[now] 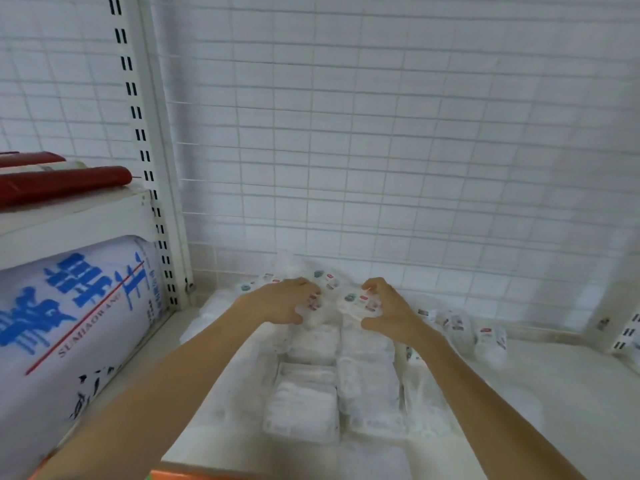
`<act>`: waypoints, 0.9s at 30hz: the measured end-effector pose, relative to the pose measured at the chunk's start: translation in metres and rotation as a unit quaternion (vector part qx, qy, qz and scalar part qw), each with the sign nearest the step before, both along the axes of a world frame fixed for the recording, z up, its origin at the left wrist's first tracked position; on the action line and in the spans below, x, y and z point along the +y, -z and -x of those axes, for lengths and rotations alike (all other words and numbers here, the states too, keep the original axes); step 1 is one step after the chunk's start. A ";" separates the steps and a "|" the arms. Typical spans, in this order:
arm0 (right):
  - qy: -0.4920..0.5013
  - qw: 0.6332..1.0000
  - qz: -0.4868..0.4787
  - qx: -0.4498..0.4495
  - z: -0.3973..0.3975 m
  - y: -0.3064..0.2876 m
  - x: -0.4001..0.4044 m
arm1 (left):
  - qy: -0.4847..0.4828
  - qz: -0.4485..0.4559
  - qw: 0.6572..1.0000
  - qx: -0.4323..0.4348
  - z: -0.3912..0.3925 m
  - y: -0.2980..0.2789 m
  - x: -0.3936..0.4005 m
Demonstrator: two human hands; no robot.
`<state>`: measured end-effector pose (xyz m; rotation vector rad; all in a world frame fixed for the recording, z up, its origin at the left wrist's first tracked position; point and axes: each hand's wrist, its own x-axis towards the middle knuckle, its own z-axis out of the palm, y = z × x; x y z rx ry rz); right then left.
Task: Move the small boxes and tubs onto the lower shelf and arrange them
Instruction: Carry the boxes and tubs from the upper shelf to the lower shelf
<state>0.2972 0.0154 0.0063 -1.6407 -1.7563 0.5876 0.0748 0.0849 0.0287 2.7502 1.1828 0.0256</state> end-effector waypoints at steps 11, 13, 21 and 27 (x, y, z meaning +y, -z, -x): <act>0.005 0.995 0.073 -0.063 -0.001 -0.001 -0.011 | -0.050 0.101 0.993 -0.027 0.015 0.000 -0.003; 0.021 0.992 0.068 -0.101 -0.002 0.000 -0.011 | -0.059 0.103 0.992 -0.047 0.016 0.001 -0.007; 0.071 0.992 0.016 -0.107 0.005 0.001 -0.016 | -0.060 0.026 0.990 -0.127 0.023 0.015 -0.013; 0.072 0.987 -0.109 -0.089 -0.003 -0.009 -0.046 | -0.016 -0.072 0.965 -0.253 0.024 0.003 -0.025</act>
